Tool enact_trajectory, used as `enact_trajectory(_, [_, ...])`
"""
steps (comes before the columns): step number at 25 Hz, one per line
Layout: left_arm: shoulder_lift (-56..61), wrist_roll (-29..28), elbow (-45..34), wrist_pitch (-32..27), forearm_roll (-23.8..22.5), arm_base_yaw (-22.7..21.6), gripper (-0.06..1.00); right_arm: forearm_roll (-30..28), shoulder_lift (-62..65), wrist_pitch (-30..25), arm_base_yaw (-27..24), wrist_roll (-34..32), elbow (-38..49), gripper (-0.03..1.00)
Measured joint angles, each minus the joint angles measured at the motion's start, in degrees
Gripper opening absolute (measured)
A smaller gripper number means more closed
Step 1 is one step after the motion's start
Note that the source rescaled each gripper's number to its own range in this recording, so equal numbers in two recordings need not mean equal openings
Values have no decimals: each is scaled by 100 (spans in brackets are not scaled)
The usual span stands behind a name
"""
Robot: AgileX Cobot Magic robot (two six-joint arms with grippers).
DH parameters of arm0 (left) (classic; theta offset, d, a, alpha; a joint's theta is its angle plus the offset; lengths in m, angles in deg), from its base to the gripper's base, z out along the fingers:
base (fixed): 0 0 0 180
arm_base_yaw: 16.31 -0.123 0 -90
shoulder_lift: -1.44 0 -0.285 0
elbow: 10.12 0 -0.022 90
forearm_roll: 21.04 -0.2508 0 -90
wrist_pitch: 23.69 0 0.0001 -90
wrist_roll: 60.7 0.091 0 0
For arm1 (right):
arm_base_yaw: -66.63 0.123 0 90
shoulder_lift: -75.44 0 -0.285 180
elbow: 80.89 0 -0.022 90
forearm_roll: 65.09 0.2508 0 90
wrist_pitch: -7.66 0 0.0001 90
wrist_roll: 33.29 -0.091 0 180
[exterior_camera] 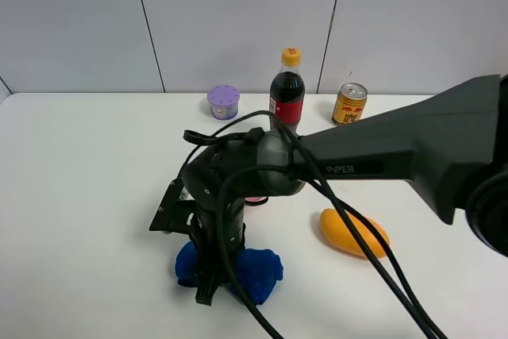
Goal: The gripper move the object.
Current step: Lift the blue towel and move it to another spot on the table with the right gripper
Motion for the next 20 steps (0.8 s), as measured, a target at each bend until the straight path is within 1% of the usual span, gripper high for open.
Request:
enact_trajectory(7, [0,0,0,0,0,0,100,-21,866,-687,0,-354,0,0])
enact_trajectory(12, [0,0,0,0,0,0,100,-193,1644,-1110,-5,-605,5,0])
enact_trajectory(14, [0,0,0,0,0,0,100,-228,1937,-1251,-53,-954,5,0])
enact_trajectory(16, [0,0,0,0,0,0,100,-239,2161,-1427,-178,-1506,5,0])
enact_trajectory(18, [0,0,0,0,0,0,100,-289,2339,-1736,-349,-2083,5,0])
enact_trajectory(20, [0,0,0,0,0,0,100,-536,2444,-2091,-546,-2530,5,0])
